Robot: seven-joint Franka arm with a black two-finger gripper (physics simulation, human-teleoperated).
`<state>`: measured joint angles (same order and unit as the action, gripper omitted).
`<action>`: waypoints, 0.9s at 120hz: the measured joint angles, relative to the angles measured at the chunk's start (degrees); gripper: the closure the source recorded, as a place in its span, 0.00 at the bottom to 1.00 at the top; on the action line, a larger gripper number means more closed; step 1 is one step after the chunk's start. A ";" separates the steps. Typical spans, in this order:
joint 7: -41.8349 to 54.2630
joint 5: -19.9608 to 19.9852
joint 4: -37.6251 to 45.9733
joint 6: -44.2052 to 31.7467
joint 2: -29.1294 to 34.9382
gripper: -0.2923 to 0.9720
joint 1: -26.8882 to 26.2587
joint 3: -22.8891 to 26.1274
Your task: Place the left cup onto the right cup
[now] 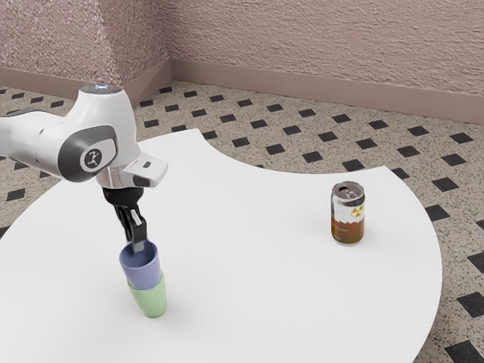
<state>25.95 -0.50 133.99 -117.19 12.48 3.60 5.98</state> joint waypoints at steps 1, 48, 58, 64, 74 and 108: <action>-0.01 0.00 0.00 0.00 0.00 0.59 0.00 0.00; -0.30 0.27 -0.55 0.56 1.62 0.36 0.10 0.20; -0.31 0.41 -1.51 1.06 1.82 0.33 0.00 0.58; -0.32 0.54 -2.96 1.88 1.80 0.31 -0.10 0.66; -0.38 0.82 -6.11 3.67 1.32 0.29 -0.47 0.64; -2.26 1.67 -25.02 13.20 -5.67 0.26 -1.67 0.21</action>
<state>23.69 1.17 108.96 -104.00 6.81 1.93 6.18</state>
